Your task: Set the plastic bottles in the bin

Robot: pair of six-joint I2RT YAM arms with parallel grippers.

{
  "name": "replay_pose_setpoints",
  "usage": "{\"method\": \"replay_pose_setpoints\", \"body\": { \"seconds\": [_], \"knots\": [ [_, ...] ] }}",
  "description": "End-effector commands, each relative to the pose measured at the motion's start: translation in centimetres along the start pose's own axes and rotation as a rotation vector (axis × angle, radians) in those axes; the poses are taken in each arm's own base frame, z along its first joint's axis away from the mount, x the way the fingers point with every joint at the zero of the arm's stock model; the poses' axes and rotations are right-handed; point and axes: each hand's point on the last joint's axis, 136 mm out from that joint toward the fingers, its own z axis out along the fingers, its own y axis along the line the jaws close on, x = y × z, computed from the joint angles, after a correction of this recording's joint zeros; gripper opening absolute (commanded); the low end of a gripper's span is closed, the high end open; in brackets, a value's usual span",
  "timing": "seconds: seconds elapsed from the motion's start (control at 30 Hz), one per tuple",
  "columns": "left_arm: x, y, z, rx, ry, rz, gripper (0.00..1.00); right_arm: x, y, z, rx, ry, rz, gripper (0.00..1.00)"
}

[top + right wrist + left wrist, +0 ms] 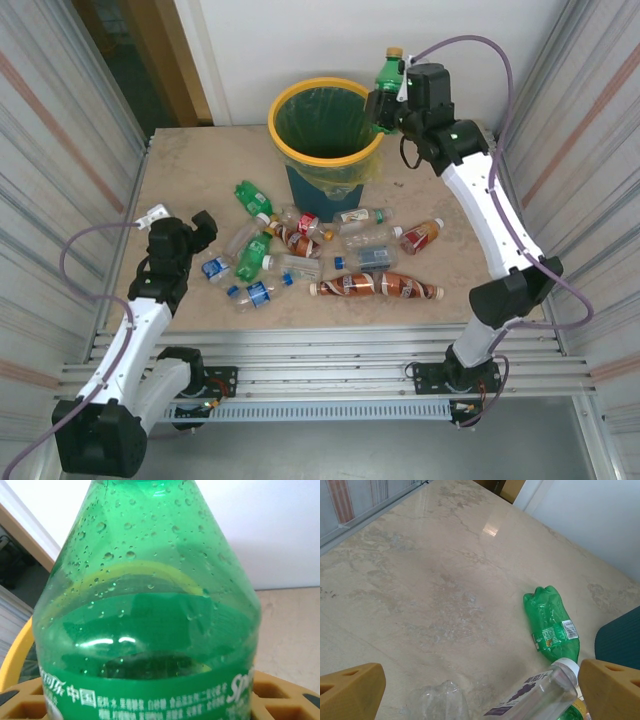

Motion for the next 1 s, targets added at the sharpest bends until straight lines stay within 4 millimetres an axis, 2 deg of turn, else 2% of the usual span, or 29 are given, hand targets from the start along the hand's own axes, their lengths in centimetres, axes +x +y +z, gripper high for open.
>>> {"method": "replay_pose_setpoints", "body": {
  "seconds": [0.0,0.23,0.37,0.6,0.97],
  "knots": [
    [-0.2,-0.1,0.2,0.013,-0.013,-0.027,0.99,-1.2,2.4,0.9,-0.051,-0.041,-0.055,0.36],
    [0.0,-0.1,0.3,0.015,-0.008,-0.029,0.99,-0.7,5.4,3.6,-0.084,-0.026,-0.126,0.36],
    [-0.1,-0.2,0.3,0.016,-0.007,-0.029,0.99,0.0,6.3,5.4,-0.099,-0.015,-0.152,0.36],
    [-0.2,-0.2,0.4,0.016,-0.008,-0.028,0.99,2.1,6.9,8.8,-0.114,0.030,-0.180,0.36],
    [0.0,0.1,0.6,0.006,0.000,-0.028,0.99,7.3,6.7,13.2,-0.116,0.151,-0.205,0.38]
  ]
}}
